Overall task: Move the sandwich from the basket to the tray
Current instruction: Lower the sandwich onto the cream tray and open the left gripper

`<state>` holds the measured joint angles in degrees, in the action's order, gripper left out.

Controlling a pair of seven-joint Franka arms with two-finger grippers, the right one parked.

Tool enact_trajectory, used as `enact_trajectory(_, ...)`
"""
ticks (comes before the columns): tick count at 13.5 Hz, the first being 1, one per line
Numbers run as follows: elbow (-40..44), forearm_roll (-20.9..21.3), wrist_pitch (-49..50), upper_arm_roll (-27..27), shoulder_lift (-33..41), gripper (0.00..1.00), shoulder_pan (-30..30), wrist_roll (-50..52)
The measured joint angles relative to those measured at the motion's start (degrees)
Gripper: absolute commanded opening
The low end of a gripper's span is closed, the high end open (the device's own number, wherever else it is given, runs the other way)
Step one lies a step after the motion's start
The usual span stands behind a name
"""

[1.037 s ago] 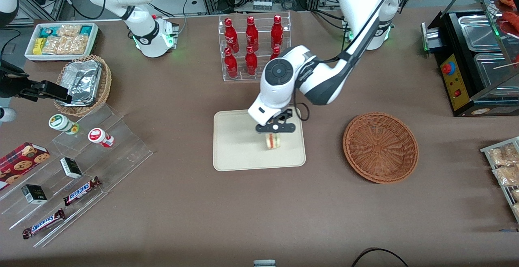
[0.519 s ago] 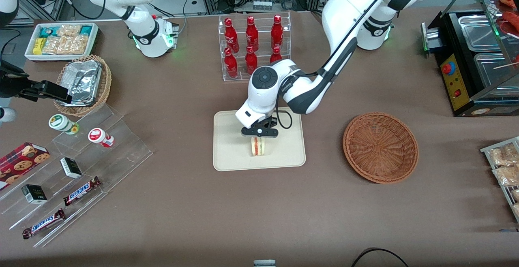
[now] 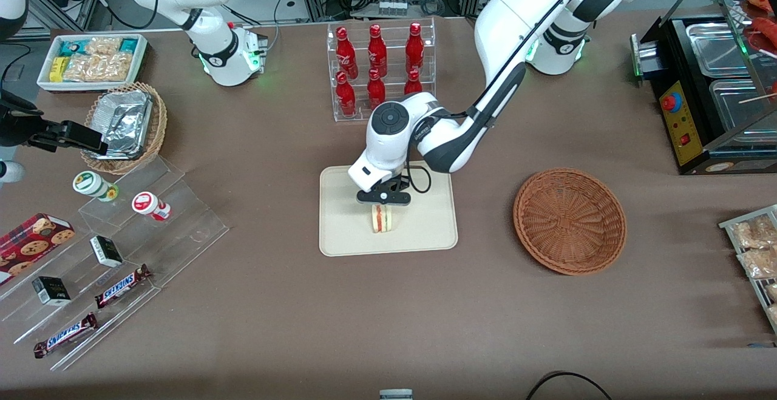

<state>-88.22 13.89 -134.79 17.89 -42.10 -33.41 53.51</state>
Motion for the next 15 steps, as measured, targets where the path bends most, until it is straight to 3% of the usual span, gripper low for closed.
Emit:
enact_trajectory(7,1.7,0.1,2.1,-0.3,0.8,1.0,0.0,4.2)
enact_trajectory(11,3.2,0.1,9.0,-0.7,8.1,1.0,1.0,7.4)
enact_trajectory(15,2.7,0.1,17.3,-0.9,17.2,1.0,6.4,7.4)
